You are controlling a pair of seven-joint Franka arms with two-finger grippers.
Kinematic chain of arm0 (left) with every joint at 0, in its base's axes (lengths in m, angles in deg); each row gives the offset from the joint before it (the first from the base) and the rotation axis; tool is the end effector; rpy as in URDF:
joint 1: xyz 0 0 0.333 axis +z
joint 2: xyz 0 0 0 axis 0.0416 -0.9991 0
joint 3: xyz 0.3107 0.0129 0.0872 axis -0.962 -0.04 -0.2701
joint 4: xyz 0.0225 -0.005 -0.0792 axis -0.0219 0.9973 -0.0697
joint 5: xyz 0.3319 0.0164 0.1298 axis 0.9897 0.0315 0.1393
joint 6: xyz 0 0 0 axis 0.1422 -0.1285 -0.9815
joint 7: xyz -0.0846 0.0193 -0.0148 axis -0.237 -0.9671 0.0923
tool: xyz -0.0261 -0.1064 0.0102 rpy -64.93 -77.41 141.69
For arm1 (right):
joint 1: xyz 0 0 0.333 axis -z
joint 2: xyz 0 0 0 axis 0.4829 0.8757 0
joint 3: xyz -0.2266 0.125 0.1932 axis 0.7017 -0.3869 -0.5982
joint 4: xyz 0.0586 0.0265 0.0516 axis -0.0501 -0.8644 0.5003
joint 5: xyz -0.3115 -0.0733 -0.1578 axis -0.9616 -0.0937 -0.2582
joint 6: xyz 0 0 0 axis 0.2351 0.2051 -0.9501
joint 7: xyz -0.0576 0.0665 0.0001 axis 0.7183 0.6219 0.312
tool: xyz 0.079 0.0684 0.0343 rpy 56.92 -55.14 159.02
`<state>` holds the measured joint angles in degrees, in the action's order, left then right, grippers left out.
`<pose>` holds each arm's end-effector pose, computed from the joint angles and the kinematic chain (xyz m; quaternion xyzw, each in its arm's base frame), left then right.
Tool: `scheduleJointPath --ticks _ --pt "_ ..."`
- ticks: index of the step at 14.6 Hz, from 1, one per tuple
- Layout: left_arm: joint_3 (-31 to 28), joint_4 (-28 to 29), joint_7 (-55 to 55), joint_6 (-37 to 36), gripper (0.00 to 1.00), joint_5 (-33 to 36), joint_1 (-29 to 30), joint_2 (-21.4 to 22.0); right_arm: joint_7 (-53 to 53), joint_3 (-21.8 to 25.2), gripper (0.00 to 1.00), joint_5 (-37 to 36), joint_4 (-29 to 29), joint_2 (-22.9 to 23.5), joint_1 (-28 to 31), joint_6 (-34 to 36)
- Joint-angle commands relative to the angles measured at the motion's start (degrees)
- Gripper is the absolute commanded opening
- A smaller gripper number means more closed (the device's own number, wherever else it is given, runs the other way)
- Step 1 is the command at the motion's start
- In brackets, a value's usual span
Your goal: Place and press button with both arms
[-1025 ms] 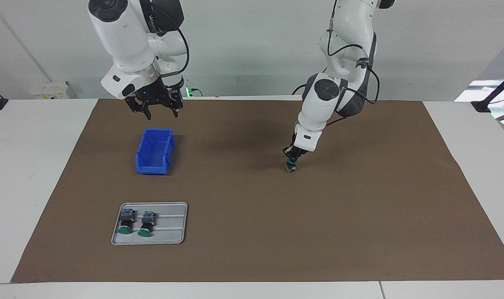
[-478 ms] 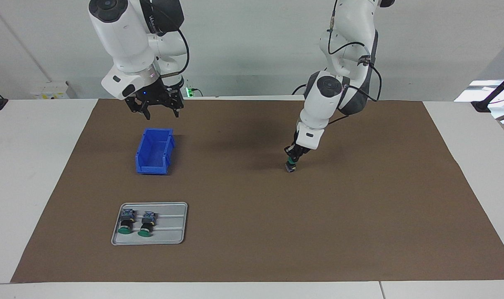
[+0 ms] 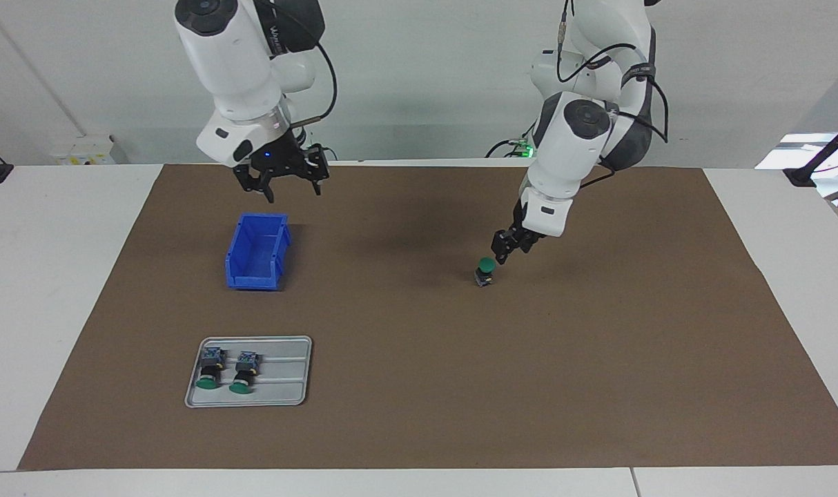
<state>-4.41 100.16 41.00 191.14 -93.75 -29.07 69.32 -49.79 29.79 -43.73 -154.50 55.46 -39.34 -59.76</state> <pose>0.4944 -0.2544 0.4838 0.9764 0.2064 -0.0147 0.0617 0.5003 0.1826 0.5882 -0.9958 -0.0789 0.0270 0.0377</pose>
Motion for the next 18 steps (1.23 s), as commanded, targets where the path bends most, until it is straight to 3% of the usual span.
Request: scheduleJointPath --ticks 1,4,8,11,15,18 --pt "0.0 -1.2 7.1 -6.8 1.0 0.9 4.9 2.4 4.0 -0.2 0.88 1.2 2.0 3.3 -4.0 -3.0" --pt "0.0 -1.3 18.7 -12.7 1.0 1.0 11.6 5.4 13.1 -0.2 0.88 0.4 4.2 8.3 -11.9 -8.0" --pt "-0.4 -1.4 29.1 -17.7 1.0 1.8 18.3 7.9 22.5 -0.1 0.88 -1.3 11.5 19.8 -21.4 -17.9" --pt "-0.4 -1.8 32.1 -21.1 1.0 4.8 20.4 10.2 25.0 -0.1 0.89 -7.2 19.0 29.5 -26.6 -21.5" --pt "-0.4 -11.0 32.2 -30.3 1.0 4.8 22.1 9.6 25.6 -0.1 0.92 -10.7 18.7 33.4 -27.6 -29.0" --pt "-0.4 -14.6 32.9 -33.8 1.0 4.9 22.6 8.8 25.6 -0.1 0.94 -12.7 15.0 33.5 -28.5 -32.1"
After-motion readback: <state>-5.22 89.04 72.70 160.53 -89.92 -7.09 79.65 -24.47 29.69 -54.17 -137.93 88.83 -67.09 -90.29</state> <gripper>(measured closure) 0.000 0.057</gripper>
